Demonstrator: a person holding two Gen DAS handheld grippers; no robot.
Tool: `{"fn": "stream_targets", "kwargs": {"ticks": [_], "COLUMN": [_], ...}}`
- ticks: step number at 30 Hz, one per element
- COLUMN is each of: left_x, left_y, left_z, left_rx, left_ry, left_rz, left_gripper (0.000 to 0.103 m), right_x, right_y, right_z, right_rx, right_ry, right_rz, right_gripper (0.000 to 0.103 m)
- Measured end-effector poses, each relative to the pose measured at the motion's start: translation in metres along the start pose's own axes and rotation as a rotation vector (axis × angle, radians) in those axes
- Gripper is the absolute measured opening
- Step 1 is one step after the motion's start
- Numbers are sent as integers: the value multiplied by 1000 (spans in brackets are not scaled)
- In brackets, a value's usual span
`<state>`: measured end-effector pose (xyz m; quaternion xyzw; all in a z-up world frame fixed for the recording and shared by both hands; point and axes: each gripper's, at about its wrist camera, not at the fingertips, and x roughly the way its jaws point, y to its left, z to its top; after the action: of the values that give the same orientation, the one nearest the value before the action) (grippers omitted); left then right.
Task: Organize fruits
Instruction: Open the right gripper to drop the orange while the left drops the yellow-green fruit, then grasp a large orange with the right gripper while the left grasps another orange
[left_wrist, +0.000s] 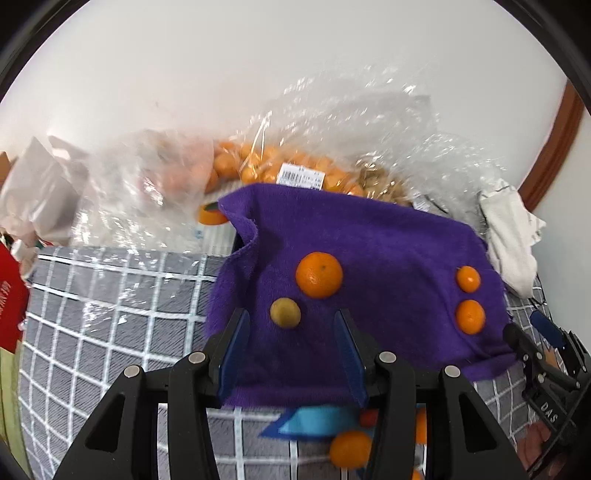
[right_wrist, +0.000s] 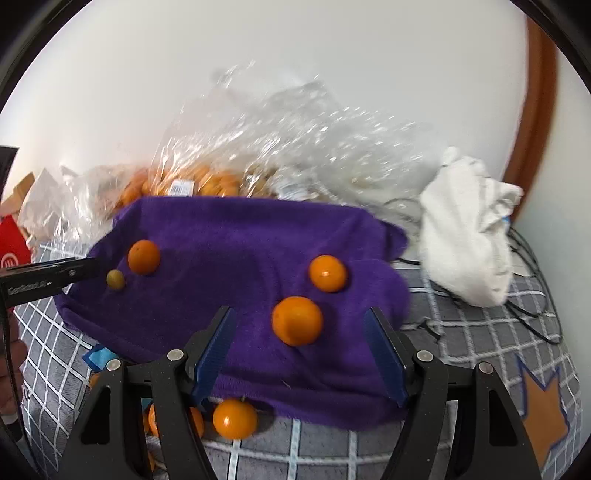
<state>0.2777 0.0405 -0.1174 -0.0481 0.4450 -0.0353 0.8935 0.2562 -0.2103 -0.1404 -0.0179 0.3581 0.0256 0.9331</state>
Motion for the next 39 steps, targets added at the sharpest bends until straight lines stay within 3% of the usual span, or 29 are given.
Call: {"fn": "stream_targets", "kwargs": {"ticks": [8,19,26,39], "left_x": [-57,-102,-96,-55], "left_y": [12,32,52,79], "left_z": [-23,-67,-83,-84], "left_rx": [-19,-32,-61,-90], "left_ry": [-66,-91,-71,-21], "left_rz": [14,15,39,58], "left_gripper": [45,45,45,45], "right_x": [-43,-66,-53,16], "right_y": [-3,13,17,31], "right_z": [-20,-67,-77,-62], "right_rx": [-2,-46,-53,-10], "right_ry": [-38,19,64,149], "right_rz": [-45,47,89,137], "right_gripper": [71,63,50,46]}}
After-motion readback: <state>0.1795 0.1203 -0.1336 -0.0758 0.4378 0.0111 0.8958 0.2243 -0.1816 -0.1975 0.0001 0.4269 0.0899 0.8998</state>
